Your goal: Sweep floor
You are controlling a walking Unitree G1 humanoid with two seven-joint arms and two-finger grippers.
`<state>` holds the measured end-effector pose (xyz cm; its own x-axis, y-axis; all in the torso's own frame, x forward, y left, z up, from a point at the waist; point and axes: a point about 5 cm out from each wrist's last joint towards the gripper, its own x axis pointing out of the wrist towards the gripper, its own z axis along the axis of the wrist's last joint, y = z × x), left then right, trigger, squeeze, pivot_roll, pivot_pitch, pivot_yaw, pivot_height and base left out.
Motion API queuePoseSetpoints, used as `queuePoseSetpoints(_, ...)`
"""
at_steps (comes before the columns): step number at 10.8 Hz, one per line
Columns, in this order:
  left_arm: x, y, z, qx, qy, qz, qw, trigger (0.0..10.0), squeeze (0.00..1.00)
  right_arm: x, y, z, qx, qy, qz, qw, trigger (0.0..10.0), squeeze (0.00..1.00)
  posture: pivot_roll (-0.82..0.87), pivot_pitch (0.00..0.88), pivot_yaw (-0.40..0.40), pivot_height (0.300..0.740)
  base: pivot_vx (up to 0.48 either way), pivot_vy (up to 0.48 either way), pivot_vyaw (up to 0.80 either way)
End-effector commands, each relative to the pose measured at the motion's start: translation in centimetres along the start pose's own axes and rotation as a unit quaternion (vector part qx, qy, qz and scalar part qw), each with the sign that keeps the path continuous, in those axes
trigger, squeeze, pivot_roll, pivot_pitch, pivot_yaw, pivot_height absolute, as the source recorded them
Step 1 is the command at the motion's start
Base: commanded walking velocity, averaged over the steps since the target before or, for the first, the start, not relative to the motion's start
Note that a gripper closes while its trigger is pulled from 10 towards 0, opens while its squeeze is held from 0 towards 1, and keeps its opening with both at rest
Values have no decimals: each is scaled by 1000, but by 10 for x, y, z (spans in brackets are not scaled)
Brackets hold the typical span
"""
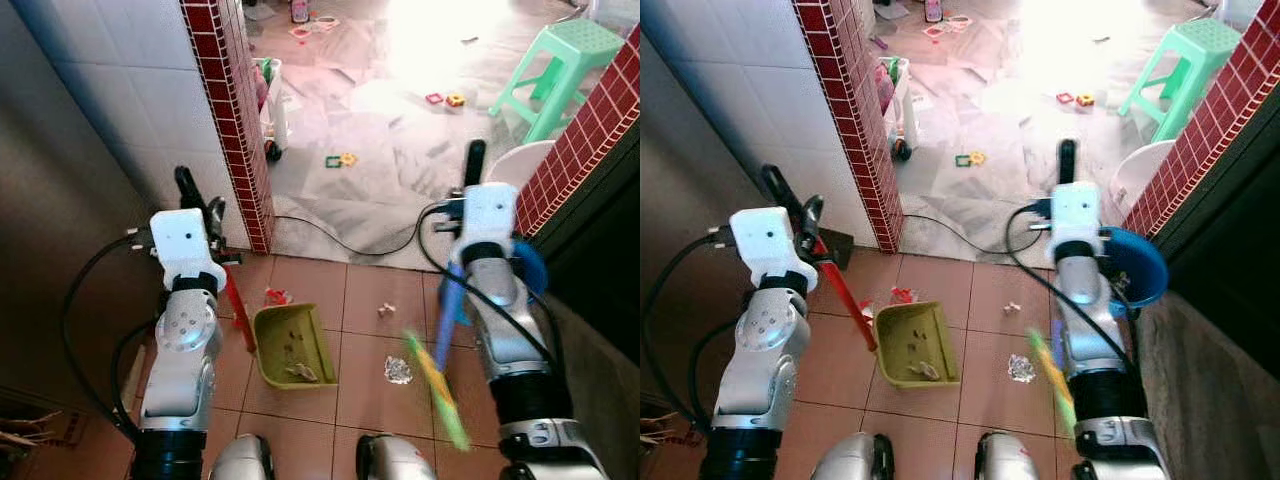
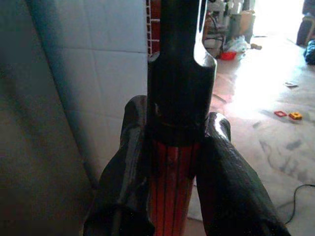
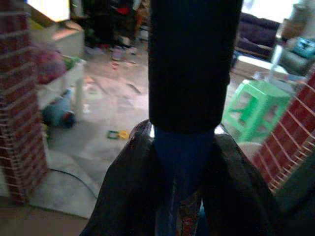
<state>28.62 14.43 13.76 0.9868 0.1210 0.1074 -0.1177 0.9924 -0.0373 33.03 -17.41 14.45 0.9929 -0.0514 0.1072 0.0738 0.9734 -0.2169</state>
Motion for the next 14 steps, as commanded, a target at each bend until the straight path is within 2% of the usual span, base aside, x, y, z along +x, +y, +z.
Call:
queuePoseSetpoints(1, 0, -2, 3, -4, -18, -2, 1000, 10000, 0, 0, 3, 20, -4, -50, 14, 999, 10000, 0, -54, 58, 15, 740, 0, 0, 0)
queuePoseSetpoints(3, 2, -5, -8, -4, -1, -16, 1000, 10000, 0, -2, 0, 10, 15, -30, 1, 999, 10000, 0, -46, 67, 25, 740, 0, 0, 0)
queuePoseSetpoints(5, 2, -2, -12, 0, 6, -22, 1000, 10000, 0, -3, 9, 9, 31, -26, 2, 999, 10000, 0, -46, 86, 41, 740, 0, 0, 0)
queuePoseSetpoints(6, 3, -6, -18, 5, 12, -28, 1000, 10000, 0, -2, 11, 10, 14, -21, -10, 1000, 10000, 0, -57, 96, 45, 740, 0, 0, 0)
queuePoseSetpoints(9, 8, -17, -38, 23, 35, -37, 998, 10000, 0, -1, 10, 5, 27, 4, -25, 999, 10000, 0, -81, 104, 42, 740, 0, 0, 0)
queuePoseSetpoints(11, 14, -30, -49, 7, 52, -60, 997, 10000, 0, 1, 13, 7, 30, 7, -26, 999, 10000, 0, -95, 100, 40, 740, 0, 0, 0)
queuePoseSetpoints(13, 13, -44, -58, -1, 72, -84, 994, 10000, 0, 3, 15, 8, 71, 24, -34, 997, 10000, 0, -105, 101, 41, 740, 0, 0, 0)
queuePoseSetpoints(14, 14, -48, -63, -6, 80, -87, 993, 10000, 0, 5, 16, 8, 119, 41, -45, 991, 10000, 0, -107, 104, 42, 740, 0, 0, 0)
